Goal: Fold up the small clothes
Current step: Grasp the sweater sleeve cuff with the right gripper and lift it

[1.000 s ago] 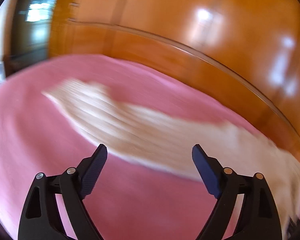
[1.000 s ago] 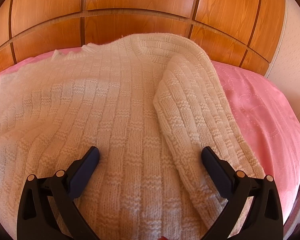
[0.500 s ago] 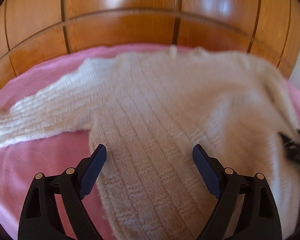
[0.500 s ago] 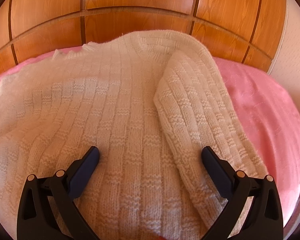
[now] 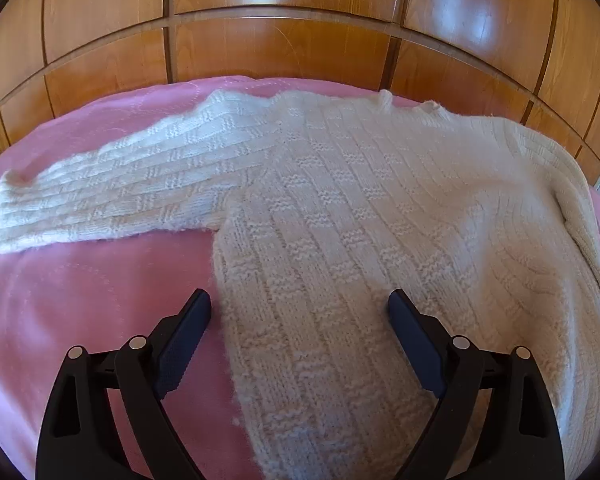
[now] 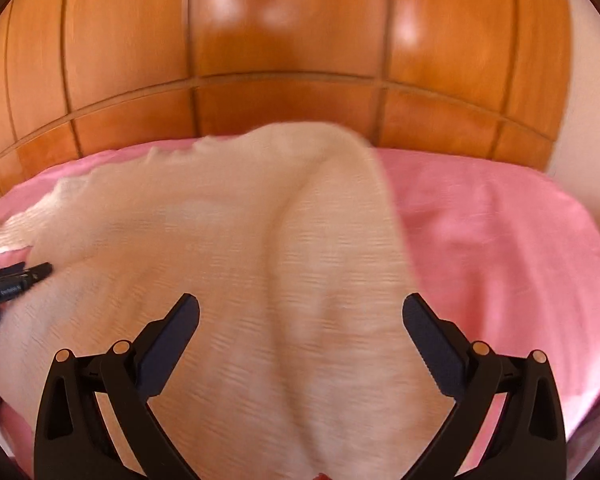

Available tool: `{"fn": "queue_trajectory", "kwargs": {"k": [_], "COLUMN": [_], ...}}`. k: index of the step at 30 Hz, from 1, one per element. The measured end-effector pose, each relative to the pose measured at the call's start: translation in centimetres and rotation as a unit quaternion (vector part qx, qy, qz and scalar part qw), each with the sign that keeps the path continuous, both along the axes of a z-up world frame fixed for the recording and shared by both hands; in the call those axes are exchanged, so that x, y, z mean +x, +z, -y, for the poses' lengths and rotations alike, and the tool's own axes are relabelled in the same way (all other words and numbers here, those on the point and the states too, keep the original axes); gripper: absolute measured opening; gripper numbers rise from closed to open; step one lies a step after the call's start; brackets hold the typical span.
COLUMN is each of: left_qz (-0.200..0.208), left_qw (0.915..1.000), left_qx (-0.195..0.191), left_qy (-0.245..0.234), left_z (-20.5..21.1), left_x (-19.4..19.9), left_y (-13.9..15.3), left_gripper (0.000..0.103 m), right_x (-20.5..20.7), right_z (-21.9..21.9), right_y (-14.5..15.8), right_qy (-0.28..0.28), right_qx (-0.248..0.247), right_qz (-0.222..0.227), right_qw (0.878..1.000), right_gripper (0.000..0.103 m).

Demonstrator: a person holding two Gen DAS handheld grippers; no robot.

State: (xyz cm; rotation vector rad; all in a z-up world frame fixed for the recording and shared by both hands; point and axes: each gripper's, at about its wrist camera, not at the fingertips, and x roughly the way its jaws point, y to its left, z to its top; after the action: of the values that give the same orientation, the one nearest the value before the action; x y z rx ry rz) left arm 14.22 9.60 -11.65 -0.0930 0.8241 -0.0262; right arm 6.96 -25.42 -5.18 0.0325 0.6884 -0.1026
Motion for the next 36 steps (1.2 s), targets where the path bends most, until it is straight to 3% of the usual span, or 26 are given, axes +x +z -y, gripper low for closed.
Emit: {"fn": "queue_trajectory", "kwargs": {"k": [3, 7, 12, 14, 16, 19, 24, 28, 36], "left_qz": [0.002, 0.004, 0.006, 0.006, 0.005, 0.004, 0.002, 0.002, 0.002], "left_qw": [1.0, 0.9998, 0.9998, 0.9998, 0.9998, 0.9997, 0.9998, 0.9998, 0.9998], "left_qx": [-0.006, -0.015, -0.019, -0.019, -0.019, -0.02, -0.016, -0.016, -0.017], "left_qy": [0.003, 0.008, 0.01, 0.01, 0.01, 0.01, 0.012, 0.01, 0.01], "left_z": [-0.3, -0.5, -0.7, -0.7, -0.8, -0.8, -0.7, -0.8, -1.0], "left_x": [-0.1, 0.1, -0.1, -0.1, -0.1, -0.1, -0.1, -0.1, -0.1], "left_y": [0.0, 0.0, 0.0, 0.0, 0.0, 0.0, 0.1, 0.2, 0.2], "left_gripper": [0.089, 0.089, 0.089, 0.089, 0.089, 0.089, 0.089, 0.089, 0.089], "right_x": [-1.2, -1.9, -3.5, -3.8, -3.8, -3.5, -2.9, -1.1, 3.6], "right_z": [3.3, 5.8, 7.4, 7.2, 7.0, 7.2, 8.4, 10.8, 16.8], "right_y": [-0.7, -2.9, -4.9, -4.8, -4.4, -3.8, -1.8, -0.4, 0.8], "right_qy": [-0.033, -0.045, -0.049, -0.042, -0.031, -0.013, -0.018, -0.052, -0.137], "right_qx": [0.036, 0.075, 0.132, 0.122, 0.112, 0.101, 0.052, -0.01, -0.102], "right_qz": [-0.015, -0.063, -0.084, -0.088, -0.093, -0.098, -0.083, -0.066, -0.054], "right_qw": [0.999, 0.994, 0.986, 0.988, 0.989, 0.99, 0.995, 0.996, 0.984], "right_gripper": [0.099, 0.076, 0.072, 0.059, 0.028, 0.008, 0.007, 0.007, 0.007]}}
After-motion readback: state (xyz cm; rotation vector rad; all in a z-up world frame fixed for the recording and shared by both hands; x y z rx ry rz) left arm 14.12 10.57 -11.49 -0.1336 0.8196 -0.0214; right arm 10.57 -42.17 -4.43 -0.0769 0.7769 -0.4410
